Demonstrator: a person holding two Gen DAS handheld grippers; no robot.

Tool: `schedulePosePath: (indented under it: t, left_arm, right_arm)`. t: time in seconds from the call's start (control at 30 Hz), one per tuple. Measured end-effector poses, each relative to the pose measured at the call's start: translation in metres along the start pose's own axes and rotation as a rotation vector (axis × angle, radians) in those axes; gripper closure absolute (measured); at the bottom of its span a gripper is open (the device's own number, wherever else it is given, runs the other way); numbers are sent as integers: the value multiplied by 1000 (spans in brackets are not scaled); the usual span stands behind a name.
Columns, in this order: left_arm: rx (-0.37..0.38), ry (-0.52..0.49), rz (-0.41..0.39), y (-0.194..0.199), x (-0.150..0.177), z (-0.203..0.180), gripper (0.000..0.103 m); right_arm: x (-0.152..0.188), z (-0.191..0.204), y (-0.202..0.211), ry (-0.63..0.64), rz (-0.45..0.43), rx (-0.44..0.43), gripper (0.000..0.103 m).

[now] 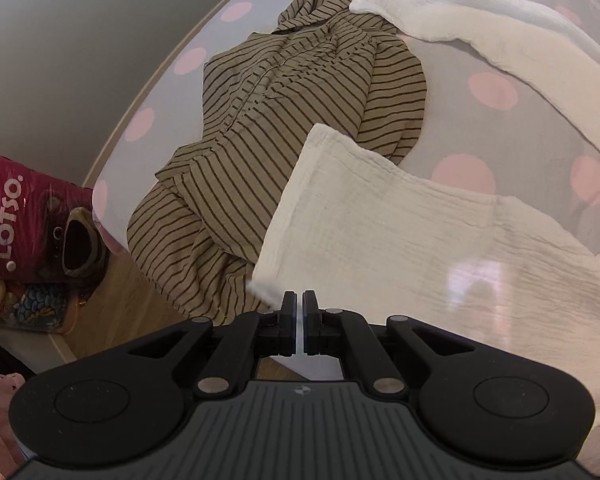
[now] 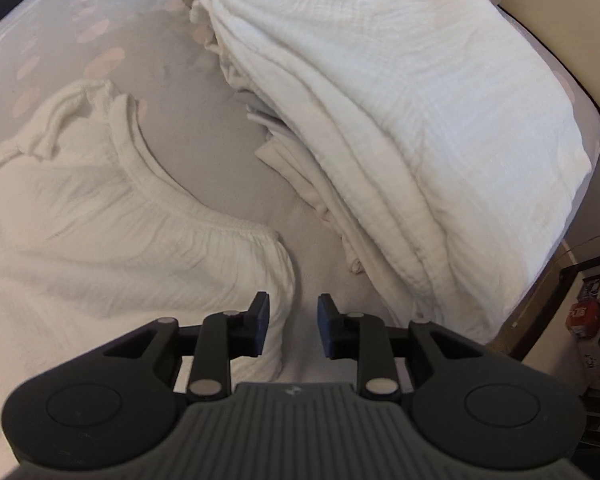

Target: Fold clothes

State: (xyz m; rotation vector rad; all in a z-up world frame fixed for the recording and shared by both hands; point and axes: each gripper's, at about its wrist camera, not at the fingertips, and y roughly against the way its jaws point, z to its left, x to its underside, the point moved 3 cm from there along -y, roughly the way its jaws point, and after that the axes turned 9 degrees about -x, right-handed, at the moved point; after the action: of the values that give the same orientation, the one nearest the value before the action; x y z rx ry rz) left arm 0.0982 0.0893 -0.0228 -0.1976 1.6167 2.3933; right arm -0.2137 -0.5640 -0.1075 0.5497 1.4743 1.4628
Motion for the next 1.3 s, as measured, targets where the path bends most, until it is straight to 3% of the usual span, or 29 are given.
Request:
schedulePosePath:
  t: [0.1,0.3,0.43,0.6,0.8,1.0,1.07,1.3]
  left_arm:
    - [35,38,1,4,-12,2,96]
    - [81,51,-82,16,-45,-21,91]
    - [64,13,-120,16,-65,-44,91]
    - [37,-35,-144,10,-93,-75,91]
    - [-1,-84,-197,1,-131,-116,91]
    - [-26,-133,-254,-15,-178,-167,91]
    - [-14,-114,-244,-25,-190,-177,91]
    - [46,-13,-173,-68,-225,-206,82]
  right_arm:
    - [-4,11,4,14,0,-41,71]
    - [-28,44,-7,99,-14,-71,70]
    - [-51,64,-15,170,-33,-93,70]
    - [-84,82,-27,160,-36,-127,70]
    - [-121,131,-55,397,-70,-144,65]
    - [-148,158,-101,607,-60,-68,64]
    - [-157,165,-116,660,-57,-43,64]
    - [-185,168,-148,665,-66,-61,55]
